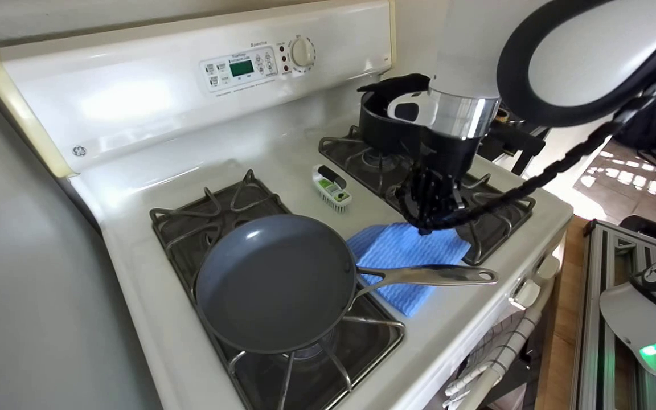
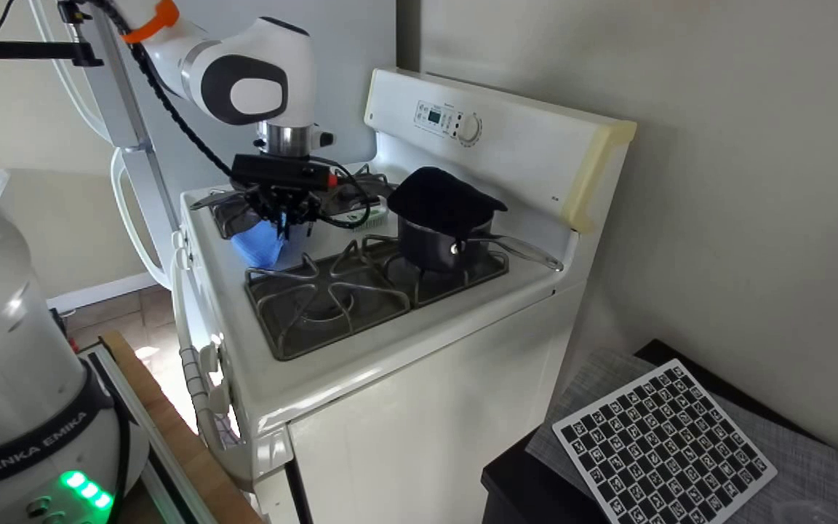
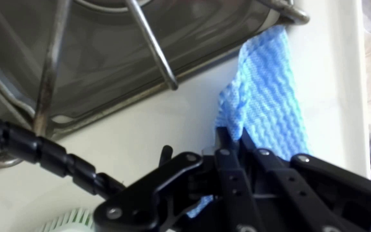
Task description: Move the pan forward, then use the blue towel to wipe the handle of the pan
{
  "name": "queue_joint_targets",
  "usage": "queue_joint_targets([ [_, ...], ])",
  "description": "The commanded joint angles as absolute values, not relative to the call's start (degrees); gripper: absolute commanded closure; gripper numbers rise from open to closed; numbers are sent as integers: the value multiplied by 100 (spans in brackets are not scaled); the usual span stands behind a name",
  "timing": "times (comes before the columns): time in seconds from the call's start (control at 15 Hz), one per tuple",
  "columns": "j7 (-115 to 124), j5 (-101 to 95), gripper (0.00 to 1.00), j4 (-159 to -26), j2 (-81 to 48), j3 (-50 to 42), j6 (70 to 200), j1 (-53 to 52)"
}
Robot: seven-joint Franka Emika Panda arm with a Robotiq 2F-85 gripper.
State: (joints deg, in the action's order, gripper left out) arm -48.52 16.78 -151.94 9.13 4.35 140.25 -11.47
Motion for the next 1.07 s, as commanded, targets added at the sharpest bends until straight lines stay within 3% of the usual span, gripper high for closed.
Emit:
queue_joint_targets([
  [0.0, -4742, 1555, 100, -14895, 1393, 321, 13298, -1068],
  [1.0, -5021, 2605, 100, -13329, 1628, 328, 11832, -1634],
])
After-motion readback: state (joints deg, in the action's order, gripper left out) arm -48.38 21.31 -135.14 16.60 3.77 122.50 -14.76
